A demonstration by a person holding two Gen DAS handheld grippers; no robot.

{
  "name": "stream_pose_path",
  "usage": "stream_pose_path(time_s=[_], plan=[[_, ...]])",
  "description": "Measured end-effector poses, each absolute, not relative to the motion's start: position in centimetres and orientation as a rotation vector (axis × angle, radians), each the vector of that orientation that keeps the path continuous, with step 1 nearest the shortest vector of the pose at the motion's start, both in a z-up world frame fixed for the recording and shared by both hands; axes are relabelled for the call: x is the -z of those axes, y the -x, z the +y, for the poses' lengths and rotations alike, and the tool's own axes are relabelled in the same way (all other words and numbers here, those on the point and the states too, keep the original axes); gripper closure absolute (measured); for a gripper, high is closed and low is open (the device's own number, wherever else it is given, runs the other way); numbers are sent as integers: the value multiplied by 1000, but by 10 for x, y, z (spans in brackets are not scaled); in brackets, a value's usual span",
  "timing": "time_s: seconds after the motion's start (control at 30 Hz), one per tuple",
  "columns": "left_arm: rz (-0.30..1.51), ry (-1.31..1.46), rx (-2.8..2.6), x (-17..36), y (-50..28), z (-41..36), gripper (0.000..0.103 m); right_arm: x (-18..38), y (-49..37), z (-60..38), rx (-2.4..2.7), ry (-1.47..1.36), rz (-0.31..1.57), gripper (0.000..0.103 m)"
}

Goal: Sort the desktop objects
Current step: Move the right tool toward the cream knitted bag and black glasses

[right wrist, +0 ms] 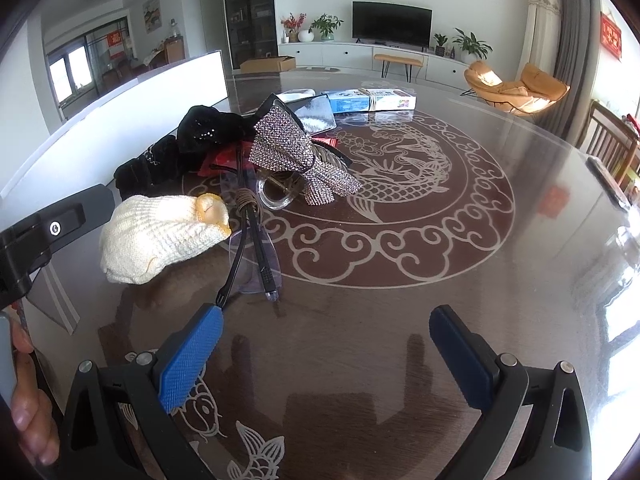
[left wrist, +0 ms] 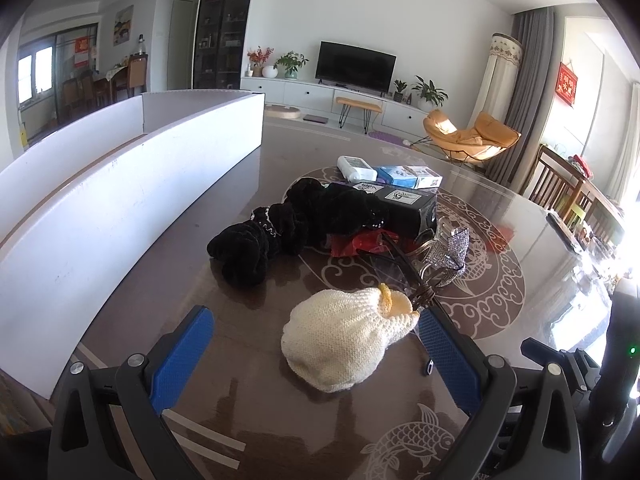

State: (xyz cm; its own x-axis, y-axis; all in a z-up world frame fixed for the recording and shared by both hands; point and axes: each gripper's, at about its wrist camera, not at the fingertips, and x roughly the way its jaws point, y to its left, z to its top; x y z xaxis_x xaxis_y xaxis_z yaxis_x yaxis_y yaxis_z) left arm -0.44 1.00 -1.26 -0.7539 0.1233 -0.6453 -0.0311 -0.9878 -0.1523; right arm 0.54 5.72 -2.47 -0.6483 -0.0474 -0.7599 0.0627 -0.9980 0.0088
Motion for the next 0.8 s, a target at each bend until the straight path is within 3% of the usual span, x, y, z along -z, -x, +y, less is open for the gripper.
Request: stream_pose_path(time_s=[0.8], plan=[[-185, 1082, -2845, 14, 4, 14, 0, 30, 0, 50, 2765, -1315, 62, 0]])
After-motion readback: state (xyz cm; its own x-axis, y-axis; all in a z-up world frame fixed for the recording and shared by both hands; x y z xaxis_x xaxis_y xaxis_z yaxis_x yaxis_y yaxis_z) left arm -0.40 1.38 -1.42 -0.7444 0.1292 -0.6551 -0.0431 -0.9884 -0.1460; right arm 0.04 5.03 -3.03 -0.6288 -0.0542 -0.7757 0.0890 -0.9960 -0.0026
